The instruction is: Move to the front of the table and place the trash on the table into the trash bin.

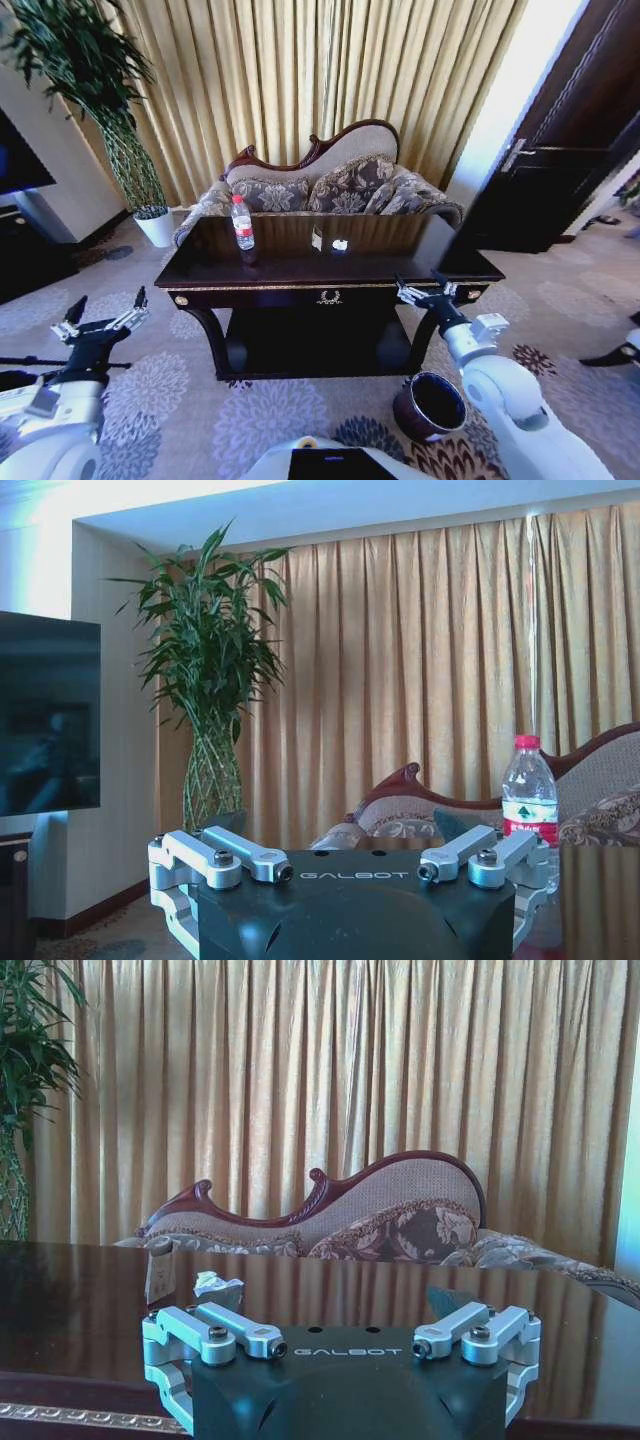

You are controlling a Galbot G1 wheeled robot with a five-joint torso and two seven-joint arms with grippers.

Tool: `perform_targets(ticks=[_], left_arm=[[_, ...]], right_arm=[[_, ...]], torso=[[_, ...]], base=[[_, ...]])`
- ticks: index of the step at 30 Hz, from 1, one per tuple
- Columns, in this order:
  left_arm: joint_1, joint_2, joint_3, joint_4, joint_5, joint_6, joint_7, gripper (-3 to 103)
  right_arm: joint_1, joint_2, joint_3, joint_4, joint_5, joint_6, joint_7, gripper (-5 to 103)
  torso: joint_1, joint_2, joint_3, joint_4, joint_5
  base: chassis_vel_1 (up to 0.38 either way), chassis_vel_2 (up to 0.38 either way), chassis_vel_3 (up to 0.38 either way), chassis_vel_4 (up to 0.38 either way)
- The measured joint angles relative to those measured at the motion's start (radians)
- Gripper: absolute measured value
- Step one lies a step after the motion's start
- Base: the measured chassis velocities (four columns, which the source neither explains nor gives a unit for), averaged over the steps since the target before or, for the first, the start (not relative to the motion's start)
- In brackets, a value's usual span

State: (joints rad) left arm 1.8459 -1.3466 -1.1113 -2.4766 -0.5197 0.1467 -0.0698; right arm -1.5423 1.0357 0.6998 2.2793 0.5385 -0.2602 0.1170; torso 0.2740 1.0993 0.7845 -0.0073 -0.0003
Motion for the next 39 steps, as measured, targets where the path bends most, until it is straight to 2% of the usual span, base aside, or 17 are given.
perform_targets(ticks=[39], left_arm=[[-0.002,0.001,-0.005,0.0,-0.004,-0.003,0.001,100]], right_arm=[[-0.006,-0.01,-0.022,0.025,-0.021,-0.004,0.002,100]], torso=[[0.0,0.0,0.0,-0.0001,0.0001]], base=[[-0.037,0.035,0.036,-0.036]])
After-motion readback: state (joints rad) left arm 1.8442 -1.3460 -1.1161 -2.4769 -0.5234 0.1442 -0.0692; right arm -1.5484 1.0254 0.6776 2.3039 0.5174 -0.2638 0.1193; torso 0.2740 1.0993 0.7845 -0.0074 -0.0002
